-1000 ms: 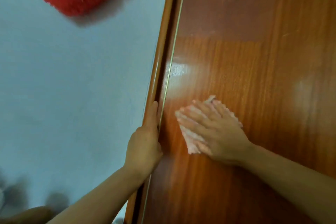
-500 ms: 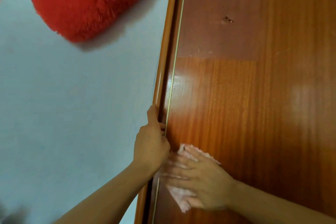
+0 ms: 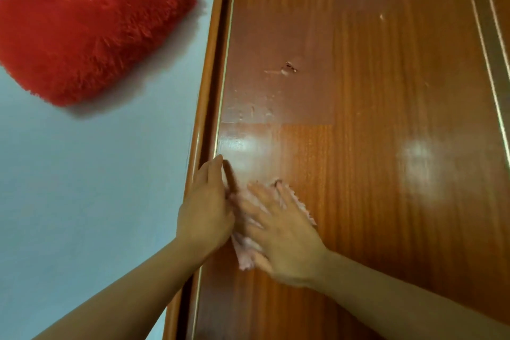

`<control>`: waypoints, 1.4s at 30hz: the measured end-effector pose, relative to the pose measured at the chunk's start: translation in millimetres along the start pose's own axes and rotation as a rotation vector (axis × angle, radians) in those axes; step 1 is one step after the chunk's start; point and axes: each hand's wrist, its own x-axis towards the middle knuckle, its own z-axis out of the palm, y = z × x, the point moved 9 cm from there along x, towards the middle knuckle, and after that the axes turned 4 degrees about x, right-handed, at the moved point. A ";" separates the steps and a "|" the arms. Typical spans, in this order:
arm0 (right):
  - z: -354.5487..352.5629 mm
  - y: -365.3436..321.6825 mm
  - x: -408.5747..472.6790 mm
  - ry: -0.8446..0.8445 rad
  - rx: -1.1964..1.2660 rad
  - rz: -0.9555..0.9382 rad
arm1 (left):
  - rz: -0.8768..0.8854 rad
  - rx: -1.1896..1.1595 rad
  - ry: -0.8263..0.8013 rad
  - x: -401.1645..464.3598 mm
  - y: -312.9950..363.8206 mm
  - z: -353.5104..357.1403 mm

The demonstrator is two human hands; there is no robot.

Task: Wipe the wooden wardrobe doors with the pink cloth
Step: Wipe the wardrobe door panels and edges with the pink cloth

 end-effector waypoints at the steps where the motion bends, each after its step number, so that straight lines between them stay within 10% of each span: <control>1: 3.1 -10.7 -21.8 -0.037 0.010 -0.095 | -0.004 0.070 -0.013 -2.7 0.7 4.8; 4: 3.3 19.0 -39.4 -0.124 -0.083 -0.185 | 0.015 0.248 -0.024 -0.3 8.4 12.4; 11: -63.3 185.4 -21.3 0.065 -0.033 0.479 | 0.060 0.306 -0.063 13.0 50.8 30.1; 19: -13.0 61.9 -171.8 -0.232 -0.094 -0.128 | 0.160 0.234 -0.100 -12.0 116.4 68.6; 28: -85.6 261.0 -133.2 0.010 -0.039 0.526 | 0.311 0.187 -0.020 21.1 183.9 83.1; 36: -41.2 145.8 -239.4 -0.324 -0.158 -0.108 | 0.387 0.241 -0.070 39.3 214.3 91.5; 42: -82.2 258.2 -181.4 -0.212 -0.109 0.231 | 0.414 0.226 -0.106 83.9 219.0 79.1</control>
